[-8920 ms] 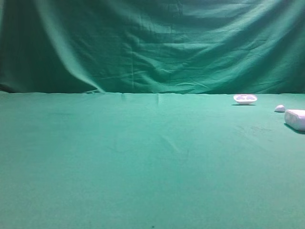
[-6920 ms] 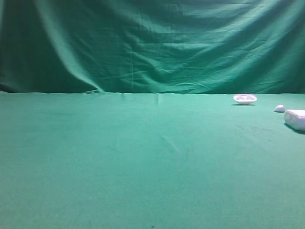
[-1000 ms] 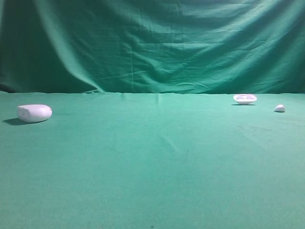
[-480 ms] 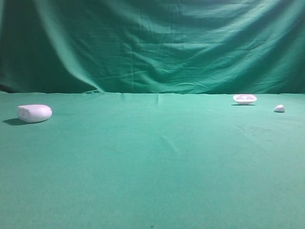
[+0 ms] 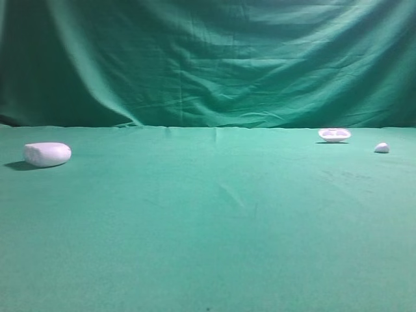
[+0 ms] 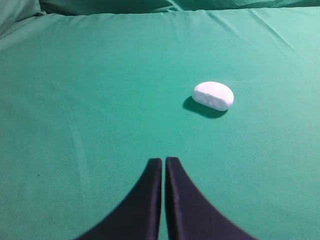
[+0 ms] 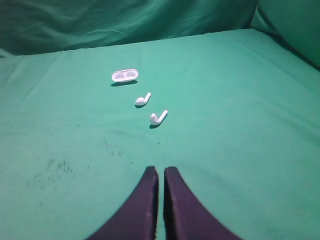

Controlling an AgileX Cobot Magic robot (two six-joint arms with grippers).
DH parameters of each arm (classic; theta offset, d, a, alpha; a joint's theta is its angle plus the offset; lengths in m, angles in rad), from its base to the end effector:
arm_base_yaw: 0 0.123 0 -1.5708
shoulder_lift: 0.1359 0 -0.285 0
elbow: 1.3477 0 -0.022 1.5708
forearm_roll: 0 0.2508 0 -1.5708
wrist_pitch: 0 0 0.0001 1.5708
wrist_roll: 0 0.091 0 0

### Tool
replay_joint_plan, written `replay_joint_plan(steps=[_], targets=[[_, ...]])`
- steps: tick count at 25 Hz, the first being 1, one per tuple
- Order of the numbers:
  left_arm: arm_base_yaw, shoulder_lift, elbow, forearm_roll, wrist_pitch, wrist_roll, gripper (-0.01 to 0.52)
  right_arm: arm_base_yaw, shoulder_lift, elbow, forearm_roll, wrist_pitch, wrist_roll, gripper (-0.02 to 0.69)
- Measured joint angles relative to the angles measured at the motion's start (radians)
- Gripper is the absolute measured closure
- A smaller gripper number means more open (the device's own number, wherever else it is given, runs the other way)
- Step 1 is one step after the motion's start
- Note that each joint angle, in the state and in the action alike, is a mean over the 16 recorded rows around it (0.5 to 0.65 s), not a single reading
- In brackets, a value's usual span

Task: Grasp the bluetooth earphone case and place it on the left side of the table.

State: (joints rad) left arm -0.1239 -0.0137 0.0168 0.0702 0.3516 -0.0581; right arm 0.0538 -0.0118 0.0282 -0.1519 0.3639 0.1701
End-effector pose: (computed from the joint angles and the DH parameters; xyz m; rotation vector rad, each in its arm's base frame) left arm 0.0528 -0.0044 0.1767 0.1040 1.8349 -0.0592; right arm 0.0531 -0.0021 0.1719 0.0134 1.8596 0.0066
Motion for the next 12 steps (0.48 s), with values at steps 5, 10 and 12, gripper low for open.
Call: replay_joint_plan(steps=[5, 10, 12], targets=[[0.000, 0.000, 0.000, 0.000, 0.000, 0.000, 0.514, 0.000, 0.000, 0.000, 0.001, 0.004, 0.000, 0.665], [0.000, 0.000, 0.000, 0.000, 0.000, 0.000, 0.514, 0.000, 0.000, 0.000, 0.001, 0.004, 0.000, 0.665], [0.000, 0.000, 0.000, 0.000, 0.000, 0.000, 0.514, 0.000, 0.000, 0.000, 0.001, 0.004, 0.000, 0.665]])
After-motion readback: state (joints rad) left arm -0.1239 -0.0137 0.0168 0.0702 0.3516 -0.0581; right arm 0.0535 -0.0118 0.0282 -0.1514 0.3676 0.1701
